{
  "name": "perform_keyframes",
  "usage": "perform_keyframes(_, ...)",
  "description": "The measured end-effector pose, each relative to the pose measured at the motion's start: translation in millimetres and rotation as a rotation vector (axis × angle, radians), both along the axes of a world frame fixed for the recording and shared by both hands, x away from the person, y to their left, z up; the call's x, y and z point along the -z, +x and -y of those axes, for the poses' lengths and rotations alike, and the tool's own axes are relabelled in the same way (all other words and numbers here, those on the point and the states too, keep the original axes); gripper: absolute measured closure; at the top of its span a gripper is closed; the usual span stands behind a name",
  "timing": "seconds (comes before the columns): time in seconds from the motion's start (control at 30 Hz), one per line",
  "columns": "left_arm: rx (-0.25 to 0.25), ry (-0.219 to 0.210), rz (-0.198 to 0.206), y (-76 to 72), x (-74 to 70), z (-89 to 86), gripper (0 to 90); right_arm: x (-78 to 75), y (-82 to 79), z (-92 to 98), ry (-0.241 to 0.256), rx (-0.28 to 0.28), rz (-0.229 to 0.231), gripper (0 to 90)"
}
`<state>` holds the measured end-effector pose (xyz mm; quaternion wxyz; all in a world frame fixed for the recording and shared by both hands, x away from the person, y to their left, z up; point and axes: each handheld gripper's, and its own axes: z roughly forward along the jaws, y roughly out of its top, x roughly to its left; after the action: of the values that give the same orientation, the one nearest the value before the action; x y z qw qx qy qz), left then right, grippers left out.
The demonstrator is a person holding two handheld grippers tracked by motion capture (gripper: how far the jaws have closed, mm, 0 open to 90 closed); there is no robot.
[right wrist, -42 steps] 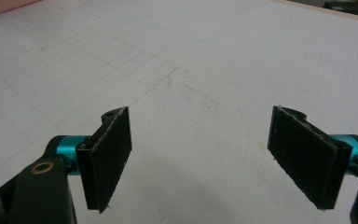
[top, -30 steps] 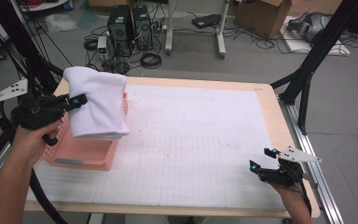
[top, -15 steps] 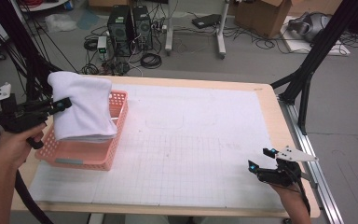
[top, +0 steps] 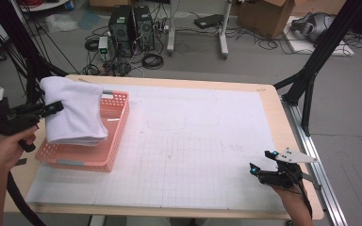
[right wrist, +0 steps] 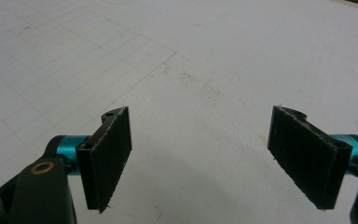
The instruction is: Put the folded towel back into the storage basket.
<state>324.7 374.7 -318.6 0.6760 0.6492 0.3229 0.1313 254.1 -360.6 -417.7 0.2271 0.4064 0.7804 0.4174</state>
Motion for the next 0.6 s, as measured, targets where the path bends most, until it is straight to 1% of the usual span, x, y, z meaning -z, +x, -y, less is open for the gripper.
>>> perform_keyframes(0.07,0.007,0.006,-0.007,1.0,1.7,0.2,74.7,0.7,-0.1,0.7,0.001,0.007,-0.006,20.5)
perform_keyframes(0.1,0.022,0.017,-0.019,3.3,5.8,1.5,74.7,0.9,0.1,1.1,0.0,0.006,-0.004,20.5)
perform_keyframes(0.17,0.034,0.022,-0.034,6.3,10.9,3.8,74.6,0.9,0.1,1.4,0.0,0.007,-0.004,20.5)
perform_keyframes(0.2,0.037,0.022,-0.038,7.6,12.8,5.1,74.6,0.6,-0.1,1.8,-0.001,0.008,-0.003,20.5)
perform_keyframes(0.23,0.044,0.032,-0.046,10.0,15.9,6.8,74.5,0.5,-0.6,1.6,0.001,0.012,-0.008,20.5)
perform_keyframes(0.3,0.056,0.043,-0.059,13.5,20.5,10.0,74.3,0.7,-0.8,1.6,-0.002,0.009,0.001,20.5)
perform_keyframes(0.33,0.056,0.043,-0.059,13.5,20.5,10.0,74.2,0.6,-1.9,0.6,-0.002,0.013,-0.007,20.5)
perform_keyframes(0.43,0.077,0.071,-0.093,19.8,29.8,14.4,73.8,1.2,-2.5,-0.1,-0.011,0.008,-0.006,20.5)
perform_keyframes(0.6,0.088,0.084,-0.125,25.5,41.4,20.5,73.6,2.1,-2.9,1.0,-0.012,0.015,-0.01,20.5)
